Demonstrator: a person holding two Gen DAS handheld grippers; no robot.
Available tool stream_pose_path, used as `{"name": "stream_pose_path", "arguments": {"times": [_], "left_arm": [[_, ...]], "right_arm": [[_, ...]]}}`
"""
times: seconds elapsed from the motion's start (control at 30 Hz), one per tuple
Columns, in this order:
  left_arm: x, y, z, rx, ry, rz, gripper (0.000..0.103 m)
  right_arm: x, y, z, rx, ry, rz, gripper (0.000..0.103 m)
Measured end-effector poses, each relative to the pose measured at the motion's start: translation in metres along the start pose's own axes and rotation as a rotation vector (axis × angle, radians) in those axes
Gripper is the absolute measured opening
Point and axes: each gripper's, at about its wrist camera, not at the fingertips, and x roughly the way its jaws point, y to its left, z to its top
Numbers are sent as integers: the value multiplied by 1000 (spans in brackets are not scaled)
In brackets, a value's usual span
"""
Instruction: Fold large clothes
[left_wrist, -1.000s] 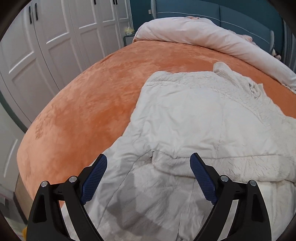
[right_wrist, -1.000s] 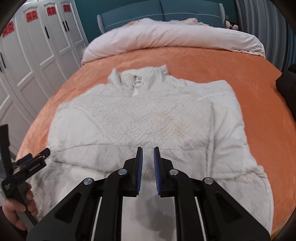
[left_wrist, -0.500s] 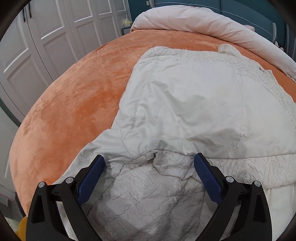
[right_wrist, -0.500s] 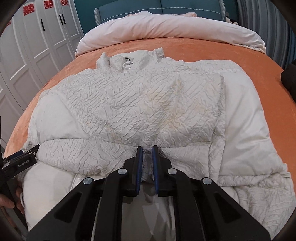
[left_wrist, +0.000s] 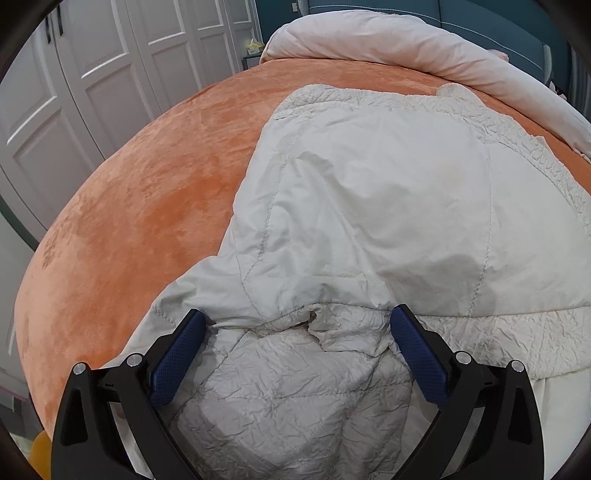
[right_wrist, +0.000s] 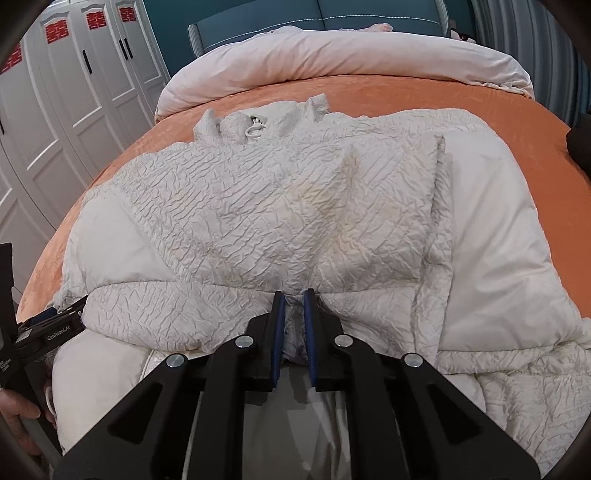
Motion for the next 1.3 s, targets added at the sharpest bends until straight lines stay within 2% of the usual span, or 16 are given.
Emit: {"name": "stream_pose_path", "arguments": {"times": [0.1,0.17,0.23,0.4,0.5,0.6,0.67,0.73,0.8,1.07,1.17,1.3], "left_arm": [[-5,5,0,-16,5,-19,98],[-17,16,-1,-30,8,-23,98],[-34,27,-9,-50,-9,-20,97],[-70,48,-46,-27,-23,-39,96],[-78,51,-66,36,-17,-32,97],[-81,52,-79,63,-22,-26,98],[-81,53,-80,66,-21,-24,98],[-80,53,-80,65,-19,-23,98],[-80,51,-82,70,-21,-12,98],[-79,49,-86,72,-32,0,98],[-79,50,-86,75,-34,3,98],[-79,50,-86,69,-32,-3,98]], "right_arm": [[-15,-2,2,28,9,-14,10],[-36,-6,-3,53,14,-21,19],[-66,-9,-16,46,13,-7,34],[-112,-32,-61,45,68,-6,35],[-117,-42,-84,59,110,18,34],[-122,-32,-89,14,117,-31,35],[-127,-24,-90,-6,111,-44,37],[-126,-24,-95,-11,113,-39,44],[-123,-22,-103,-38,111,-55,45],[-121,-14,-106,-71,104,-80,52],[-122,-7,-107,-102,96,-116,53],[-131,-6,-97,-42,52,-75,53]]}}
